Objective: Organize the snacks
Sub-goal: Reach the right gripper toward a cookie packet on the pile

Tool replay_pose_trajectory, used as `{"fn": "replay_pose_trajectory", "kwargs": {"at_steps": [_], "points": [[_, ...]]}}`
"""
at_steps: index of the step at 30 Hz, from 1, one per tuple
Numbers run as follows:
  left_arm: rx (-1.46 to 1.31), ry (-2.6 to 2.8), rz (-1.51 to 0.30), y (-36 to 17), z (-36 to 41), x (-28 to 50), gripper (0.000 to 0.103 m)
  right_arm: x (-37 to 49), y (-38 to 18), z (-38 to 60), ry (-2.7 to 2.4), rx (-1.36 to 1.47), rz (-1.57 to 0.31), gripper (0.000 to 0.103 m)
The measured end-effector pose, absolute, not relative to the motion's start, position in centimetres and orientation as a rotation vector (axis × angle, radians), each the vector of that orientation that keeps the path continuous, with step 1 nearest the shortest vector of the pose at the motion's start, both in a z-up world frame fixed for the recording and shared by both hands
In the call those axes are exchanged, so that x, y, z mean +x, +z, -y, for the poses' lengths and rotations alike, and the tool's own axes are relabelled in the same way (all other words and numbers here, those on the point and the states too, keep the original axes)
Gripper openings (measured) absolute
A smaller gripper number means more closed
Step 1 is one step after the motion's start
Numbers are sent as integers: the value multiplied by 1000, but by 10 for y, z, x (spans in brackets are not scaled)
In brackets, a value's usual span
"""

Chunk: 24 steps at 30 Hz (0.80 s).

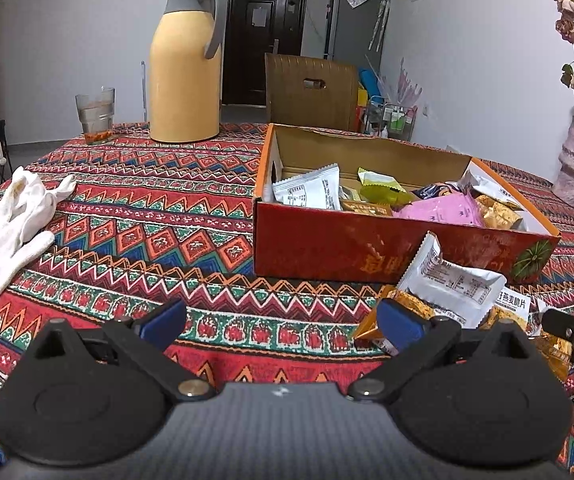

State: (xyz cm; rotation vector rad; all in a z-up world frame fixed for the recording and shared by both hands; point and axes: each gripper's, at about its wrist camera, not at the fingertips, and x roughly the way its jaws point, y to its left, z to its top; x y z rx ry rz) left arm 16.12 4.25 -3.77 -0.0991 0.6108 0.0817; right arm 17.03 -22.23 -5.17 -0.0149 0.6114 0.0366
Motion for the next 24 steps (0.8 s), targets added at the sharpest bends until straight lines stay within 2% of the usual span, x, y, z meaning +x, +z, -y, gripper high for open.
{"fn": "replay_pose_trajectory", "kwargs": {"at_steps": [11, 17, 20, 23, 24], "points": [[-113, 83, -619, -39, -45, 162, 103, 200, -73, 236, -30, 39, -746, 102], [-117, 86, -624, -40, -45, 163, 103, 198, -79, 235, -11, 37, -760, 98], [-117, 86, -624, -40, -45, 163, 103, 194, -78, 234, 10, 33, -738, 85], [-116, 86, -626, -41, -46, 163, 103, 188, -77, 232, 32, 31, -709, 59], [-115, 86, -626, -41, -46, 162, 103, 186, -76, 232, 39, 33, -696, 41]]}}
